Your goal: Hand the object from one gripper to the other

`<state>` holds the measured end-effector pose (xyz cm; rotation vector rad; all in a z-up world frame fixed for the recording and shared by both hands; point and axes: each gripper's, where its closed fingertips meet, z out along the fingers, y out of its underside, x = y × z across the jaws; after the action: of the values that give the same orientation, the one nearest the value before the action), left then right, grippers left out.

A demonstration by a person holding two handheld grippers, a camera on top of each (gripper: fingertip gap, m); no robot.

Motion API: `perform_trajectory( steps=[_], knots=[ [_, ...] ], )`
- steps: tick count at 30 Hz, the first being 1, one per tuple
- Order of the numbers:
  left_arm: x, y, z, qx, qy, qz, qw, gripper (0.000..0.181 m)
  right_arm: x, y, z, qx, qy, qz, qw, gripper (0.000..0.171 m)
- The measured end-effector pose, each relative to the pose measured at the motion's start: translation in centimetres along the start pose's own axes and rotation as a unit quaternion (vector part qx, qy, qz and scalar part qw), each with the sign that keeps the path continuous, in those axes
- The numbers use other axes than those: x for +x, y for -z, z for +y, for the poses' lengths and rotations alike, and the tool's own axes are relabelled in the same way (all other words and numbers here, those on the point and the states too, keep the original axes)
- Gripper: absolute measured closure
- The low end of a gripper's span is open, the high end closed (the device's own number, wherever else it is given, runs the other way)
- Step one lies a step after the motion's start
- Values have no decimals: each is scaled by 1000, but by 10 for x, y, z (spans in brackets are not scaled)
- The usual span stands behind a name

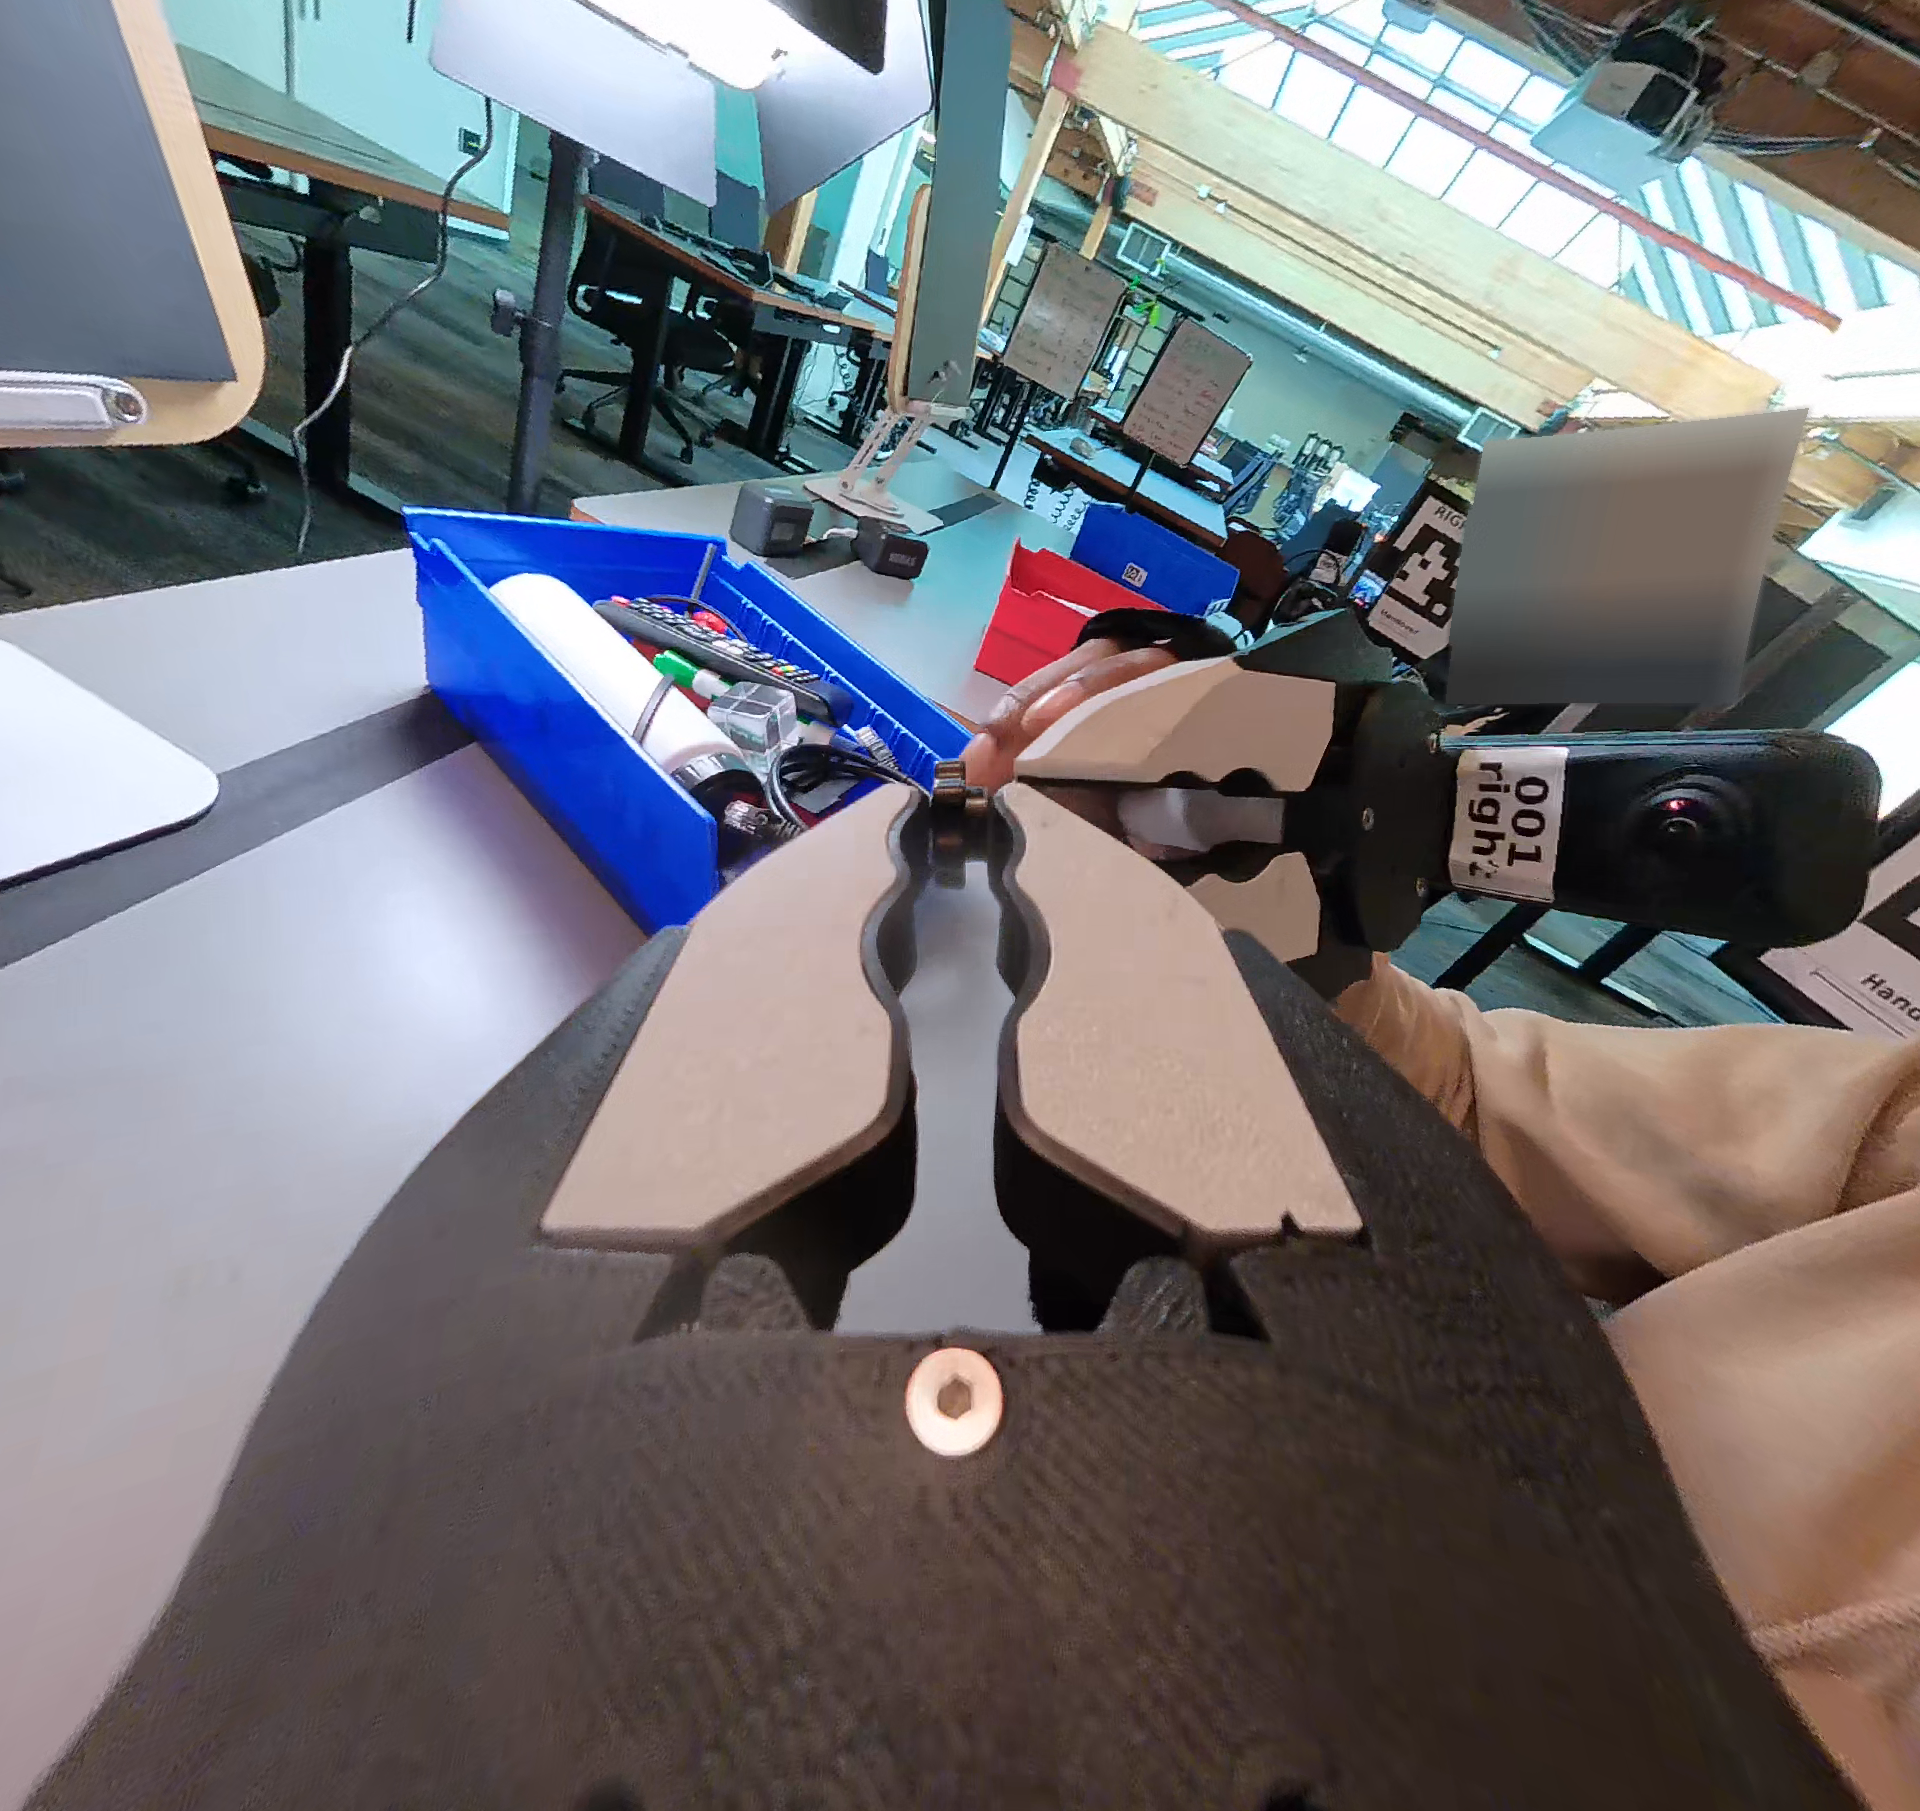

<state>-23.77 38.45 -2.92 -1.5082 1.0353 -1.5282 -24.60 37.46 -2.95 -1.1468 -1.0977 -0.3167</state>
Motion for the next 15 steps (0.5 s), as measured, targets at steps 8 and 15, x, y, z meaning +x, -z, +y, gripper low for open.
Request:
perform_trajectory(
  steps=[8,15],
  knots=[
    [-2,-6,7,-6,7,3,1000,170,-1,-1,6,-2,-37,-15,999,166],
    [-14,25,-33,85,-83,-62,991,154,79,33,77,-66,-209,61,974,166]
  ],
)
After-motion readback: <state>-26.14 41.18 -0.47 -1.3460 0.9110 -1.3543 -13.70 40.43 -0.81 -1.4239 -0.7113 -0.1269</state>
